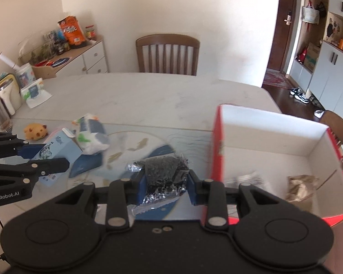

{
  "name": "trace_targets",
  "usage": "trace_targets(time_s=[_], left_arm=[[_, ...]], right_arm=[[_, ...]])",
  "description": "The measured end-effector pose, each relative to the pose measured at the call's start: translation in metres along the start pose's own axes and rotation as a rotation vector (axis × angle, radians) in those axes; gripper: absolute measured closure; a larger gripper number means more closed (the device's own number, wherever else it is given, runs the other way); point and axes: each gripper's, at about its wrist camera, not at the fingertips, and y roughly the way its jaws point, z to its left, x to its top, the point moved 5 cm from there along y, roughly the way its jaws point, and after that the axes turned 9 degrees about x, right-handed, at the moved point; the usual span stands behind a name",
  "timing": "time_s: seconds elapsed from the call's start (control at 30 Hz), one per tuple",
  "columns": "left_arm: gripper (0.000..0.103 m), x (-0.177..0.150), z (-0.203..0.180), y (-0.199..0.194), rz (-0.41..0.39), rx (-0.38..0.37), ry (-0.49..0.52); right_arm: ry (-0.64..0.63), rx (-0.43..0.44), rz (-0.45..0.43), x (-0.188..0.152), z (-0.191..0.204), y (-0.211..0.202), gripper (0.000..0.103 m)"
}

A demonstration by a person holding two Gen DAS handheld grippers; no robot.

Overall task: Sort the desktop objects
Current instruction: 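Carry the TSAO carton and black mesh bag with both tools into the shoebox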

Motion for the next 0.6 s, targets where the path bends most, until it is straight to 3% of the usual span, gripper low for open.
trace_targets(time_s=[0.6], left_arm=[[0.075, 0.060, -0.111, 0.038, -0.034, -0.114, 0.111]], right_arm=[[0.067, -0.071, -0.052, -0.003, -0.095, -0.032, 0.069]])
